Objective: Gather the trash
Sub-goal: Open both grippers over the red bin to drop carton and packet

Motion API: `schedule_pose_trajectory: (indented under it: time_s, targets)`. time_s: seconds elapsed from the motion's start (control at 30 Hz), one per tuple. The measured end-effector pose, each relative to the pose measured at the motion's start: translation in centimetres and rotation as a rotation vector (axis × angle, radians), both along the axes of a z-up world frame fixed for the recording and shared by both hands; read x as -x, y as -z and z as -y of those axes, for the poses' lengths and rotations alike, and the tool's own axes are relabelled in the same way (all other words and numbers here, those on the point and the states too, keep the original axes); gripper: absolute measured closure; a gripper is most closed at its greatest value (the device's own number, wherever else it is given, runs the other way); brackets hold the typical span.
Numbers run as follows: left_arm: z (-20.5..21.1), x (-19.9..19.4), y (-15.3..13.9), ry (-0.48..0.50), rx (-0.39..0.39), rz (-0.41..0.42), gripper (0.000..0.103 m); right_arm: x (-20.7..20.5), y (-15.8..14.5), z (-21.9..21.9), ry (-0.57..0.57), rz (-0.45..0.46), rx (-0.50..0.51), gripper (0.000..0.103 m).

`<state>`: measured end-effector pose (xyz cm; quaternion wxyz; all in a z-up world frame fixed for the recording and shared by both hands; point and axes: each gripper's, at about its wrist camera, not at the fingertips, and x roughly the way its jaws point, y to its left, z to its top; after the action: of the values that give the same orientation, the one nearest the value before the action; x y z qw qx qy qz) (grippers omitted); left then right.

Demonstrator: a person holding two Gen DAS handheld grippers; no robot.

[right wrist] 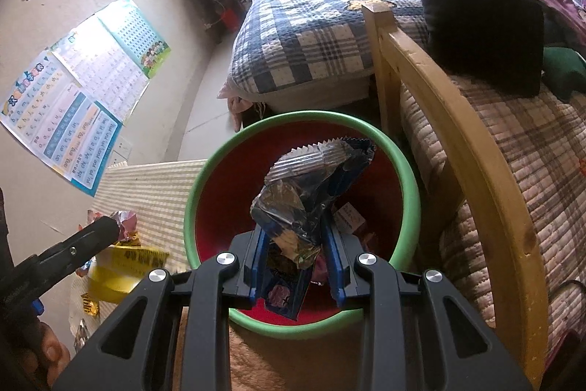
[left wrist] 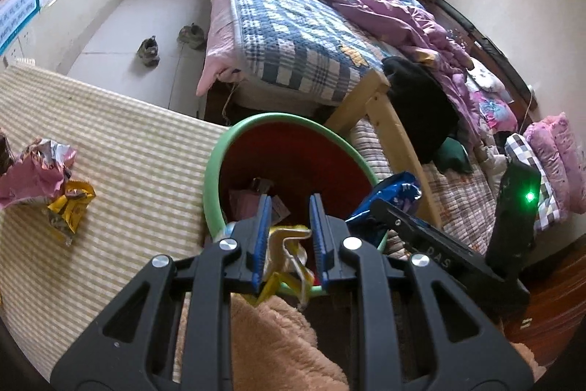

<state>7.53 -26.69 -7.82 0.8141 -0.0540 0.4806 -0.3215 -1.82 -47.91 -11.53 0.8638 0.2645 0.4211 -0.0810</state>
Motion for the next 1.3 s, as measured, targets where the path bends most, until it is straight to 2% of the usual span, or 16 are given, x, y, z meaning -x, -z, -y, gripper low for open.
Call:
schedule_pose_trajectory:
  time_s: [0.2, 0.23, 0.27, 0.33, 0.4, 0.43, 0.67, 0.73, 0.83, 1.03, 1.17, 1.3]
  targets:
    - [2.0, -0.8, -0.6, 0.042, 0.002, 0.025, 0.082, -0.1, 0.3, 0.1, 0.003, -0.005, 0.005, 0.074]
    - [2.2, -0.9, -0.9, 0.05, 0.009, 0.034, 0.079, -0.1, 0.3, 0.2, 0.008, -0.006, 0.011, 0.071]
    - [2.5, -1.0, -1.1, 0.054, 0.013, 0.044, 0.061, -0.1, 0.2, 0.2, 0.014, -0.009, 0.017, 0.059]
    - [2.5, -1.1, -1.6, 0.039, 0.033, 0.074, 0.031, 0.0, 0.2, 0.4, 0.03, -0.001, 0.02, 0.044]
    - [2.2, -1.0, -2.1, 0.026, 0.063, 0.094, 0.029, 0.1, 0.1, 0.6, 0.033, -0.001, 0.026, 0.044]
    - [2.2, -1.0, -2.1, 0.027, 0.067, 0.092, 0.025, 0.1, 0.2, 0.6, 0.033, -0.007, 0.031, 0.044]
    - [0.4, -0.6, -2.1, -0.012, 0.051, 0.111, 0.022, 0.2, 0.0, 0.3, 0.033, -0.013, 0.03, 0.044]
    - [-0.8, -0.1, -2.2, -0.042, 0.031, 0.142, 0.019, 0.4, -0.2, -0.1, 0.029, -0.012, 0.033, 0.039]
    - [-2.9, 1.1, -2.5, -0.08, -0.017, 0.216, 0.013, 0.4, -0.5, -0.9, 0.011, -0.004, 0.036, 0.037]
    - [-9.0, 2.6, -2.2, -0.173, -0.127, 0.296, 0.01, -0.1, -1.1, -4.6, -0.078, 0.012, 0.084, 0.03]
    - [-14.4, 2.6, -1.0, -0.294, -0.204, 0.273, 0.01, -0.6, -1.3, -8.2, -0.172, 0.024, 0.132, 0.023]
    - [-21.5, 2.2, 1.4, -0.476, -0.263, 0.166, 0.01, -1.1, -1.2, -11.5, -0.267, 0.022, 0.144, 0.02]
